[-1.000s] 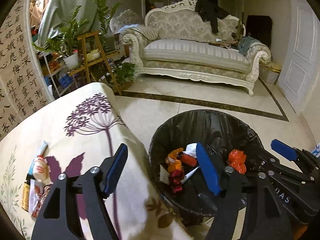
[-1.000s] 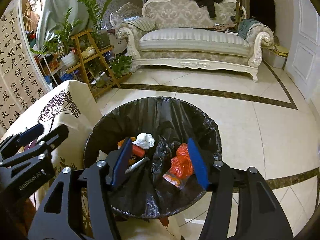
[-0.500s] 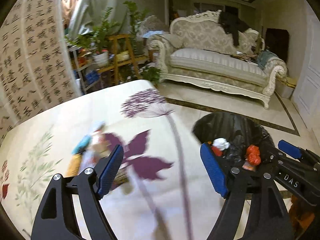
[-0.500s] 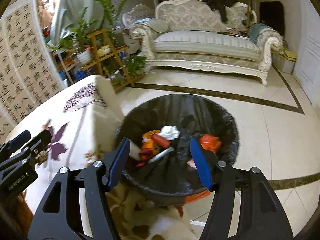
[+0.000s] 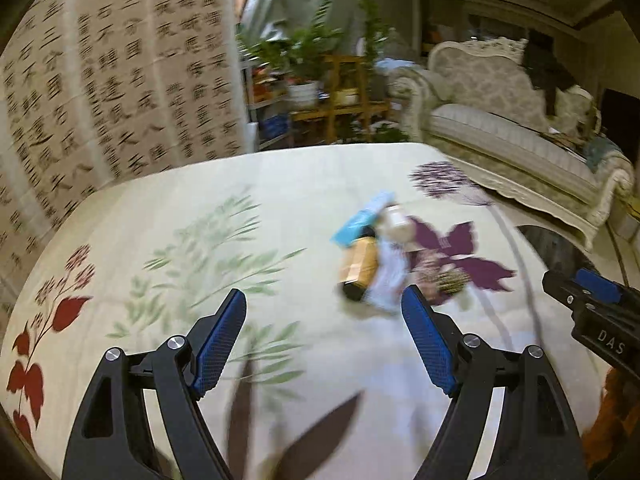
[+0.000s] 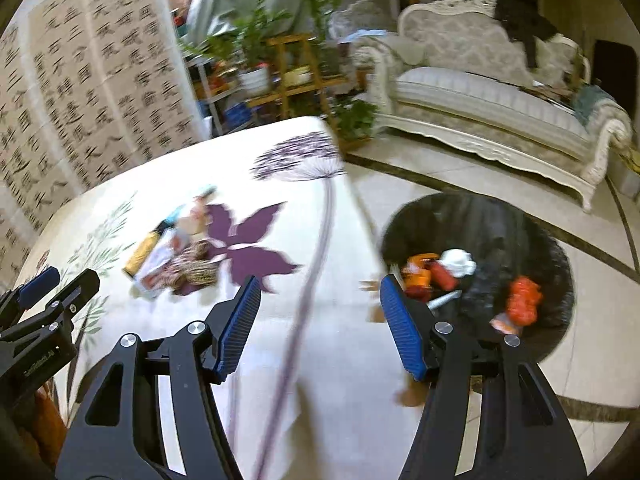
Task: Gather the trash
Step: 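Move both open tools back over the remaining items on the table, then grasp the coiled twine ball with the right tool while the left tool grasps the amber bottle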
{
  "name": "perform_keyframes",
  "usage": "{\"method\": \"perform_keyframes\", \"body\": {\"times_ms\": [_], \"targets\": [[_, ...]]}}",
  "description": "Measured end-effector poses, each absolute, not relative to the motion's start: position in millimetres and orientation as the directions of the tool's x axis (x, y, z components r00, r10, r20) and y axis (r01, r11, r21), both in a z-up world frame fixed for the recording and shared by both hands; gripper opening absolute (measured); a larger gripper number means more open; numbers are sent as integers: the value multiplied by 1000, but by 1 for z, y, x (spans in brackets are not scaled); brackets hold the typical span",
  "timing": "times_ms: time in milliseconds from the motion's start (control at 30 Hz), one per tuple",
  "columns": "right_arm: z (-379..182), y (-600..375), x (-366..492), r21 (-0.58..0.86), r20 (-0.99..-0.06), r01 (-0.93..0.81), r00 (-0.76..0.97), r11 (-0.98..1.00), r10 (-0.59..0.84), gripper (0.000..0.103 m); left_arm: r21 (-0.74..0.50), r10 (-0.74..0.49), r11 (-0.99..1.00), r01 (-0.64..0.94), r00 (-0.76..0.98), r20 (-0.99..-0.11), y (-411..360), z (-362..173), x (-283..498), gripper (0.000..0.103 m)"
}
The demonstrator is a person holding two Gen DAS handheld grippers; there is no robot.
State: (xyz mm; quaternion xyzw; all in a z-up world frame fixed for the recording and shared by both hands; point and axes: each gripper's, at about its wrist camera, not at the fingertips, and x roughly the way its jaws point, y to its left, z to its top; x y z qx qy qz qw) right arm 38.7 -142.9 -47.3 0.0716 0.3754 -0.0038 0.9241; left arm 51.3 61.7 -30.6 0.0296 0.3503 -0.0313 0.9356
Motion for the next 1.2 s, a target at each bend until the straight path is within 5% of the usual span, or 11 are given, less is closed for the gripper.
{"method": "perform_keyframes", "body": {"times_ms": [467, 667, 800, 1200], "targets": [[-62, -81, 75, 92, -745, -51, 659, 994, 103, 48, 5, 25, 1000, -30, 730, -683, 122, -44, 53, 78], [-68, -73, 85, 83, -763, -59, 638, 995, 101, 37, -8, 8, 1000, -19, 725, -688, 124, -46, 59, 78], [-72, -70, 89, 78, -774, -73, 625, 994, 106, 21, -11, -7, 1000, -1, 724, -690, 120, -46, 65, 78], [-69, -89, 92, 87, -766, -30, 638, 996, 86, 20, -22, -52, 998, 50, 712, -701, 102, -46, 85, 78]]}}
